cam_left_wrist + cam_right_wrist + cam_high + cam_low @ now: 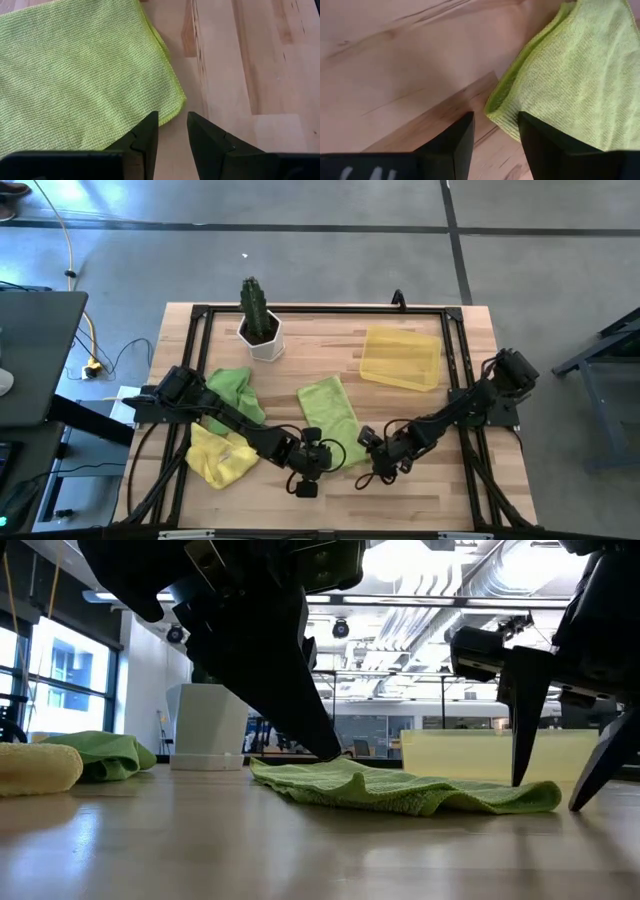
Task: Roll microfiber towels into tight, uniform cylinder then place into a basket
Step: Roll the light green microfiber cloth
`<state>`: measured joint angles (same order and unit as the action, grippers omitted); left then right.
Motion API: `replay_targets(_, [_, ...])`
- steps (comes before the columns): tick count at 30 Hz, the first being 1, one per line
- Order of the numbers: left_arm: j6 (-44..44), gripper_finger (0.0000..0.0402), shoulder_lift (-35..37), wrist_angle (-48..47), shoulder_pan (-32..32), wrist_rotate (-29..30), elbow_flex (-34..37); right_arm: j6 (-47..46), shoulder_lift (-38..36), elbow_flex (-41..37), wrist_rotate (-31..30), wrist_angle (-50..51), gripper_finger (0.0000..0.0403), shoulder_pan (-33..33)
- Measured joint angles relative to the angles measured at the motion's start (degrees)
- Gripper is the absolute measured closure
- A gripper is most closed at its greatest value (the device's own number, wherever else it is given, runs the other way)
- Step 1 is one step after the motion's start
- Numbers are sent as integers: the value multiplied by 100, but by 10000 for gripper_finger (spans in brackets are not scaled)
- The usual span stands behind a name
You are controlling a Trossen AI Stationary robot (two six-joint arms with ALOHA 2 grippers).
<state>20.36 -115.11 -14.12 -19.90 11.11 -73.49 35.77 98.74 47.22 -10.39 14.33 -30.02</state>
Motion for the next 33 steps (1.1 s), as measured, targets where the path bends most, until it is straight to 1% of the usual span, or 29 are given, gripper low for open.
replay_targets(3, [0, 307, 0, 5, 0, 0, 0, -83, 13, -10, 4, -45, 285, 2])
replay_targets(6, [1, 307, 0, 20, 0, -2, 0, -136, 27, -15, 42, -97, 325, 6])
replay_targets(10, [2, 307, 2, 25, -2, -2, 0, -609, 39, -21, 82, -216, 380, 62])
replay_targets(12, [11, 307, 2, 24, -4, -2, 0, -925, 39, -21, 83, -257, 396, 95])
replay_targets(16, [50, 307, 2, 27, -4, -4, 0, -1451, 39, -21, 44, -281, 399, 120])
replay_targets(20, [48, 307, 2, 53, -7, 1, 0, -1588, -62, -28, 29, -246, 401, 139])
replay_targets(25, [47, 307, 2, 88, -9, 39, 0, -1931, -432, -41, -104, -278, 402, 400])
replay_targets(31, [-281, 307, 2, 316, -9, 238, 0, -2897, -798, -37, 29, -641, 402, 885])
replay_targets(33, [-413, 307, 4, 440, -9, 334, 0, -3394, -812, -34, 148, -804, 402, 1027])
